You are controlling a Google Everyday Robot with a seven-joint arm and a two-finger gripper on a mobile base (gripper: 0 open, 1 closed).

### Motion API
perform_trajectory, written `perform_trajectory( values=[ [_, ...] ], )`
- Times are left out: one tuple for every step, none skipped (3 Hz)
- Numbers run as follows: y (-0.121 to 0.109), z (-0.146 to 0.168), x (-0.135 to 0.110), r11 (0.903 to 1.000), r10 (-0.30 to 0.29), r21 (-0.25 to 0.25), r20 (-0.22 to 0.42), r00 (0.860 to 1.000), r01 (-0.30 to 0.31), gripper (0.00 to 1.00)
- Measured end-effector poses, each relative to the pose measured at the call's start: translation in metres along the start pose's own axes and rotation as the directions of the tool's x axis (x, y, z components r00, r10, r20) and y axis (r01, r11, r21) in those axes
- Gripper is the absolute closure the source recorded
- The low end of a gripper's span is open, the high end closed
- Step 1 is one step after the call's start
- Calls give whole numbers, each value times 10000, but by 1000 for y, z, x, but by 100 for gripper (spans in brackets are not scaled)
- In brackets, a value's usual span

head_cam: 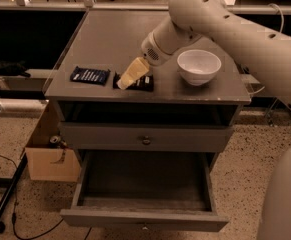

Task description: Place rxbar chocolate into middle drawer

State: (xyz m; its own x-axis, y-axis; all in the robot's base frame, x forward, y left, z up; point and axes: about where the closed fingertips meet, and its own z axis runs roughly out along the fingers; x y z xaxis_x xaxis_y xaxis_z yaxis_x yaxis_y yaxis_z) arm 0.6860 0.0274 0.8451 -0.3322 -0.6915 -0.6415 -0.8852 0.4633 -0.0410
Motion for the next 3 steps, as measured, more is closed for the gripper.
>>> perform_trajectory(
  values=[
    [2,4,1,10000,14,-38,-60,10000,-14,0],
    [8,11,7,9999,77,-114,-160,9998,-78,0],
    [14,20,15,9997,175,-188,-289,9994,-181,0]
  ],
)
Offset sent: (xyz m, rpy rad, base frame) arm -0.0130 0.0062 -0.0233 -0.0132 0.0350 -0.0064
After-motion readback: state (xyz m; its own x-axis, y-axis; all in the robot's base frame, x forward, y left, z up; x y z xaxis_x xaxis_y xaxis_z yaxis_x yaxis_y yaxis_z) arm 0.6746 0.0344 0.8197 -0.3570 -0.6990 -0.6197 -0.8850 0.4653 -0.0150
